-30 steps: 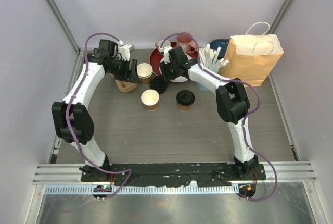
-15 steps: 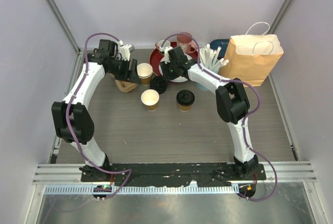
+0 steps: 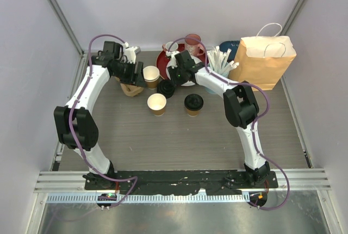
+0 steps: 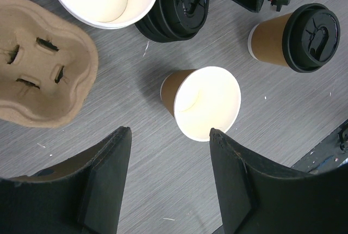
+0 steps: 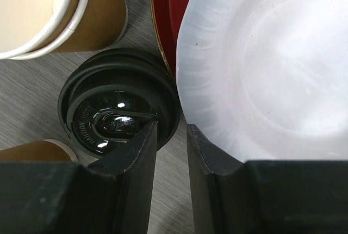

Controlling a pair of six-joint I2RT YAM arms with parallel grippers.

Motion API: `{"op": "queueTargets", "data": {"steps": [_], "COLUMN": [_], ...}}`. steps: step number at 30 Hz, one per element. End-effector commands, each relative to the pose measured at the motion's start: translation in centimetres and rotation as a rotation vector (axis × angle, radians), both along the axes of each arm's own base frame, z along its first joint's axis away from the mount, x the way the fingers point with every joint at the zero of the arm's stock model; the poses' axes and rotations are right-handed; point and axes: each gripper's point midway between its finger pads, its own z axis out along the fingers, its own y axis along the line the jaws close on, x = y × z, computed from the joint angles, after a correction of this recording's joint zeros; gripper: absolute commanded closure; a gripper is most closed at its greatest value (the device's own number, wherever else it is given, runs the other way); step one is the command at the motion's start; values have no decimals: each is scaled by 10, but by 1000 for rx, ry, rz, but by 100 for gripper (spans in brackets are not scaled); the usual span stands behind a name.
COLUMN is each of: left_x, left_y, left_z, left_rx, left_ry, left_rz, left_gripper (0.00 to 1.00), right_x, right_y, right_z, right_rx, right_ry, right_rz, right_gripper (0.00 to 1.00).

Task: Pack the takeout coffee

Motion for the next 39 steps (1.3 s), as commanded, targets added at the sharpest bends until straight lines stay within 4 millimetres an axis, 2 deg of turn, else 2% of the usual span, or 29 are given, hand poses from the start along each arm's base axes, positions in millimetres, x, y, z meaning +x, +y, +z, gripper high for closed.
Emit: {"op": "queueTargets", "data": {"steps": [1, 8, 12, 17, 26, 28, 34, 36, 37, 39], "left_x": [-1, 0, 0, 0, -2, -1, -2, -3, -2, -3], "left_y": [-1, -2, -2, -2, -1, -1, 1, 2, 4, 7], "left_z": [13, 14, 13, 12, 12, 13, 15, 15, 14, 12], "left_rx": [-17, -17, -17, -16, -15, -14, -9, -2, 10, 28], "left_ry": [-43, -44, -41, -40, -38, -43, -53, -53, -59, -60], "left_rz": [-24, -23, -23, -24, -25, -25, -24, -23, -18, -12], "left_gripper": [37, 37, 37, 37, 37, 37, 37, 37, 37, 37], "right_x": [1, -3, -3, -2, -2, -4, -19, -30, -33, -48], "right_y": [11, 17, 17, 17, 7, 5, -7, -7, -8, -2], "right_z": [12, 14, 16, 32, 87, 94, 113, 121, 118, 129], "right_rx": [33, 51, 53, 63, 80, 68, -16, -53, -79, -104], "right_ry": [-8, -2, -6, -31, -98, -100, -74, -52, -37, -6], "right_rz": [21, 50, 52, 47, -7, -4, 1, 12, 11, 37], "right_gripper": [67, 77, 87, 98, 99, 99, 99, 99, 99, 99]}}
